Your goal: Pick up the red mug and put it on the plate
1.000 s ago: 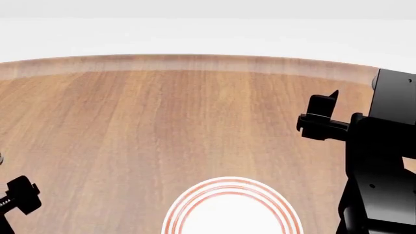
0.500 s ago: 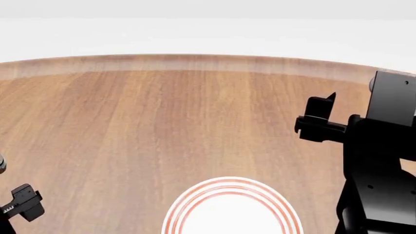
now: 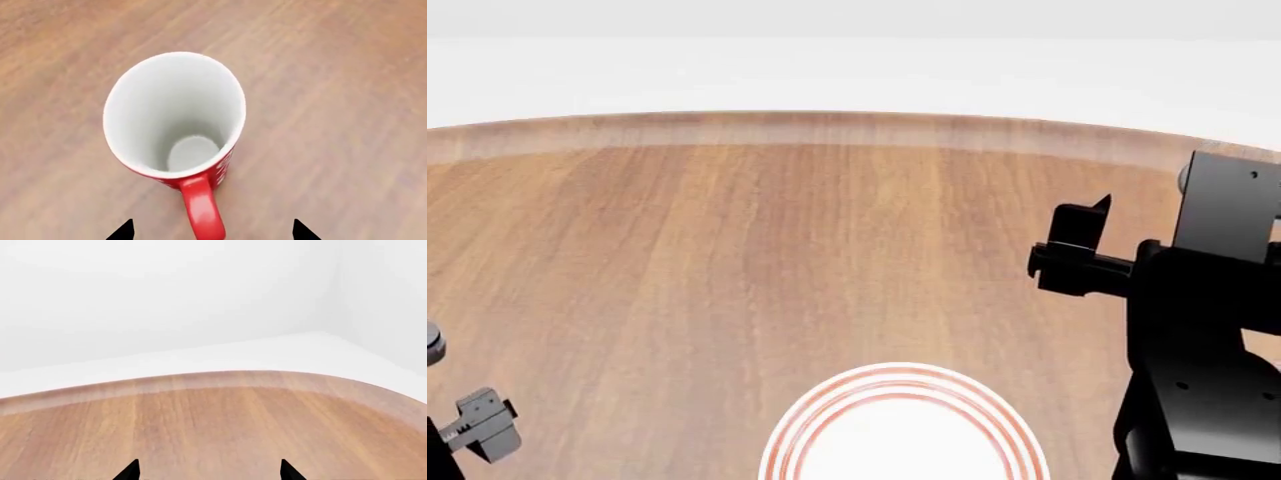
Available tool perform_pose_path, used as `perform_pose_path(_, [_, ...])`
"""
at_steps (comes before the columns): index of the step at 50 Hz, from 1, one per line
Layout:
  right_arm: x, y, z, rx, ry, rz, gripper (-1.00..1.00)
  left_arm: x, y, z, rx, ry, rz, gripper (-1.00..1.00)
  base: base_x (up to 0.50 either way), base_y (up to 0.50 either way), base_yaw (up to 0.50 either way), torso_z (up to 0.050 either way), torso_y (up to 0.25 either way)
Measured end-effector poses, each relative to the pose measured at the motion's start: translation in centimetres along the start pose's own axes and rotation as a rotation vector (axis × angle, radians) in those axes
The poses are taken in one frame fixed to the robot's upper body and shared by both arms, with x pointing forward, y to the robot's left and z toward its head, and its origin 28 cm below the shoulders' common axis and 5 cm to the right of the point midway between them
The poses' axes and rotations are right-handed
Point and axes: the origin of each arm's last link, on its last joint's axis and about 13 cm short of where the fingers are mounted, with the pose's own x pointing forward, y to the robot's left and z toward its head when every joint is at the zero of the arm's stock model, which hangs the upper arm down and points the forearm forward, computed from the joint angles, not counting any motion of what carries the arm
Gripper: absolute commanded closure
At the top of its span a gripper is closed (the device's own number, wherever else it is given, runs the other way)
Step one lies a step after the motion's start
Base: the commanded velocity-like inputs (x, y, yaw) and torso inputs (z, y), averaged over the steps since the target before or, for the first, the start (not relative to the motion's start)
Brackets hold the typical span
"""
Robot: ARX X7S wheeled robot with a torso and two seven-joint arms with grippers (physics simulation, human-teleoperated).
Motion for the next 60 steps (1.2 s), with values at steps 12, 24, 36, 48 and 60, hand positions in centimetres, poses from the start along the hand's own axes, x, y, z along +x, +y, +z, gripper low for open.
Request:
perform_pose_path(12, [0.1,0.0,-0.3,0.0,0.004,0.001,-1.0,0.5,0.0,0.2,-0.01,0.065,-0.002,-1.0,0.0,0.0,0.0,0.0,0.0])
perform_pose_path(24, [0.1,0.1,-0.5,0.0,0.007,0.004,-1.0,0.7,0.0,0.3,-0.017,0.084,0.001,1.0,0.0,0.0,0.0,0.0,0.0])
perform_pose_path(36, [0.2,0.1,-0.8,-0.002,0.012,0.005,-1.0,0.7,0.0,0.2,-0.013,0.082,0.004,1.0,0.0,0.0,0.0,0.0,0.0])
perform_pose_path(48, [0.3,0.2,-0.8,-0.002,0.014,0.007,-1.0,0.6,0.1,0.1,-0.002,0.07,-0.007,1.0,0.0,0.0,0.0,0.0,0.0])
perform_pose_path(60, [0.4,0.2,-0.8,-0.002,0.014,0.01,-1.0,-0.7,0.4,0.9,0.115,-0.06,-0.096,1.0,0.0,0.0,0.0,0.0,0.0])
